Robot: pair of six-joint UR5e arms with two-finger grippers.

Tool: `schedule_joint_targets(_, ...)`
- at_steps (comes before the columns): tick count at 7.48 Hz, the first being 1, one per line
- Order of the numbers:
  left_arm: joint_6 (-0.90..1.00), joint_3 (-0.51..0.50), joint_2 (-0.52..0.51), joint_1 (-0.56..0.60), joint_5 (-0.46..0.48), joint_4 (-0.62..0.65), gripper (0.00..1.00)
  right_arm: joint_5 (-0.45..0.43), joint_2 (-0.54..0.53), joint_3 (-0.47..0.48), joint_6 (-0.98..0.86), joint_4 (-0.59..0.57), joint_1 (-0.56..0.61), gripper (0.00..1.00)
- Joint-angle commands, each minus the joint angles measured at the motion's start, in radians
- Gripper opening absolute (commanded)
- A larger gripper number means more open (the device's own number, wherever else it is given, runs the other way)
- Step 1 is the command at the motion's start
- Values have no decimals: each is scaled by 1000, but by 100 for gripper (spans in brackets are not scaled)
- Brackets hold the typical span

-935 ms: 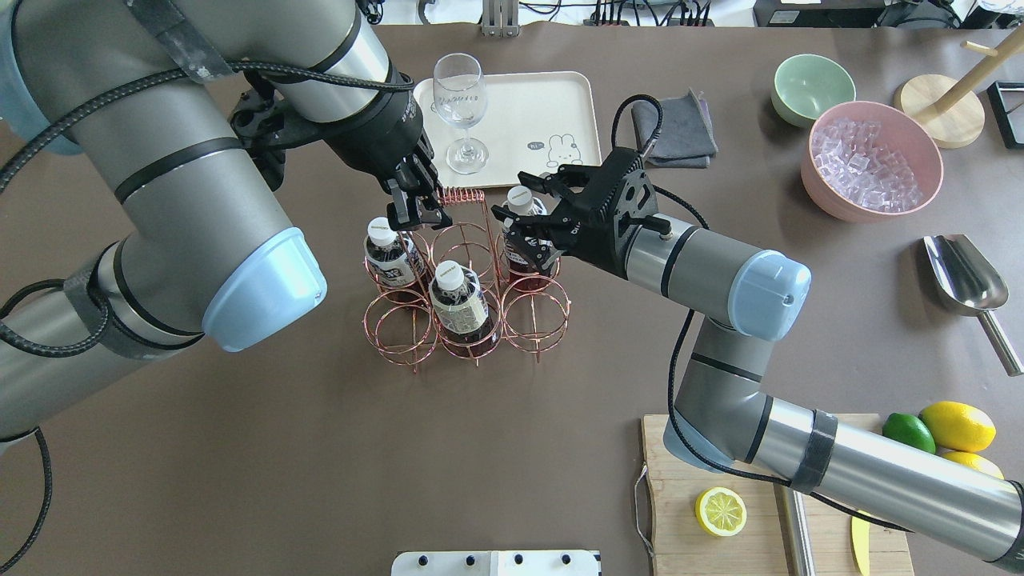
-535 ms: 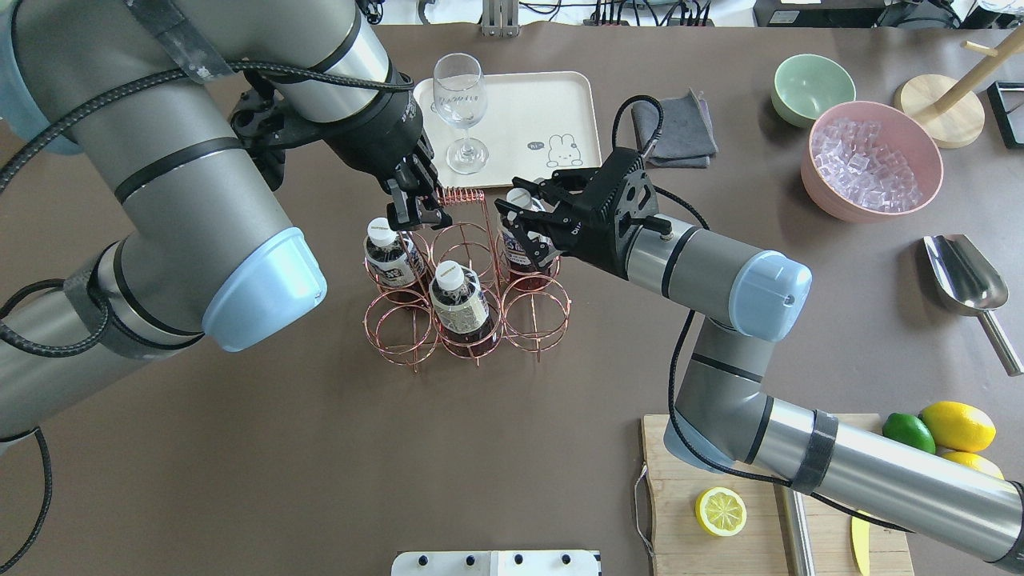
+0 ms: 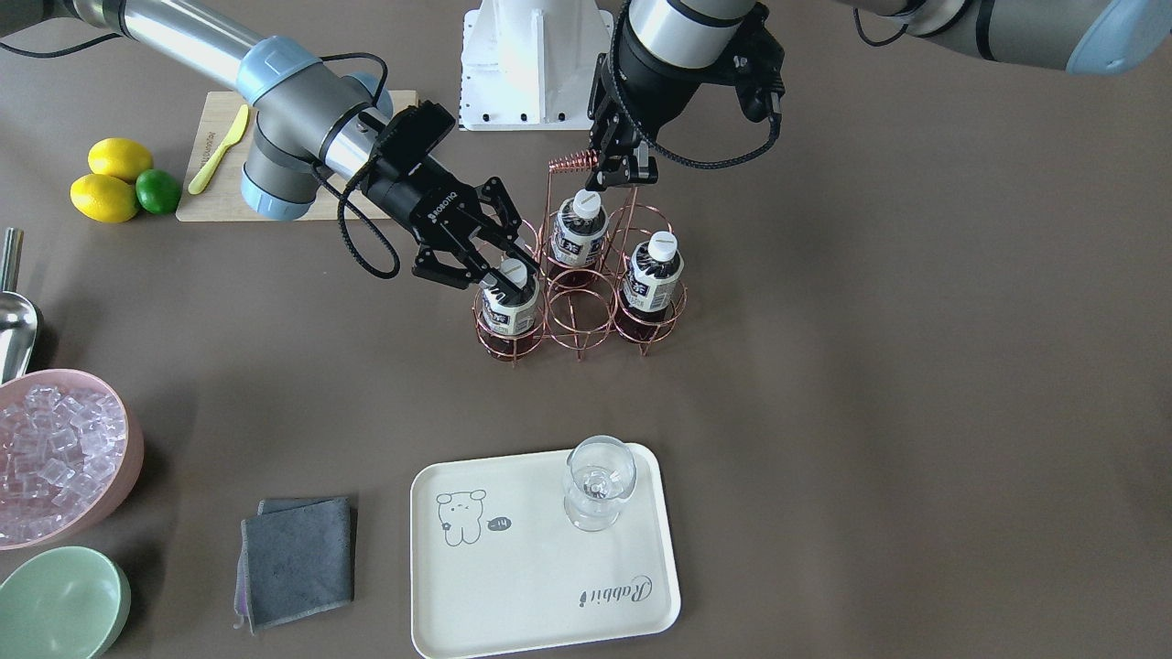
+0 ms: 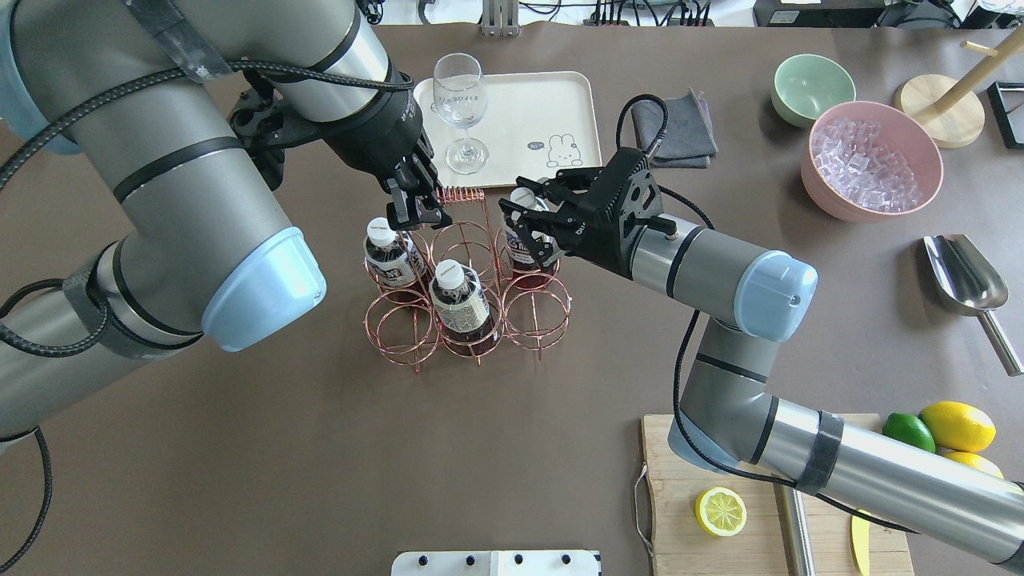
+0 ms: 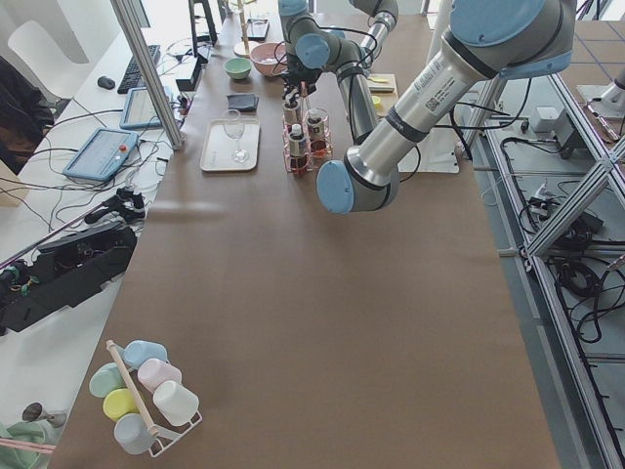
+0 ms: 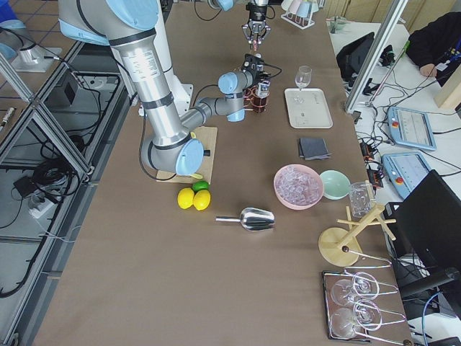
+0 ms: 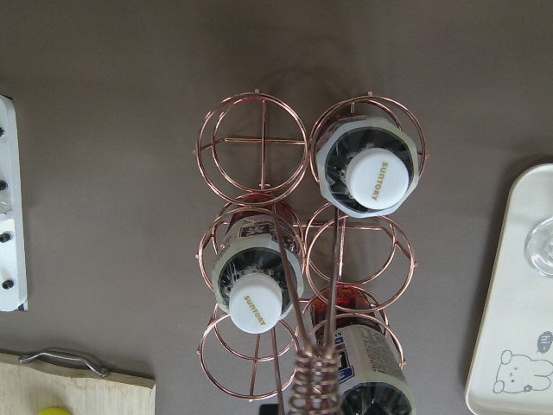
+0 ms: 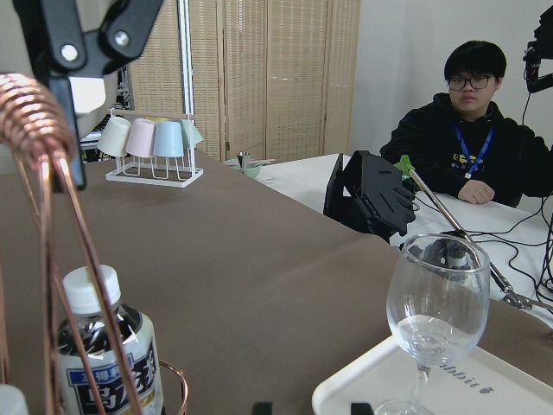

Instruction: Take tea from basket to plate

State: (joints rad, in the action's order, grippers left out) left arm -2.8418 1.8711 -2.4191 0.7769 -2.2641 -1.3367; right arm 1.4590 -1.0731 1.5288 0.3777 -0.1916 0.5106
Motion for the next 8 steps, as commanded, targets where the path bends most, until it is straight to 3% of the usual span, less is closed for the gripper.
schedule_joint_targets(1,-1,0,0,1,0,1,0,6,-2,19,-3,-3,20,0)
schedule_joint_targets(4,1,0,0,1,0,1,0,11,-21,227,10,-228,29,0)
schedule_joint_targets(8,-1,0,0,1,0,1,0,11,-21,274,33,-238,57,0)
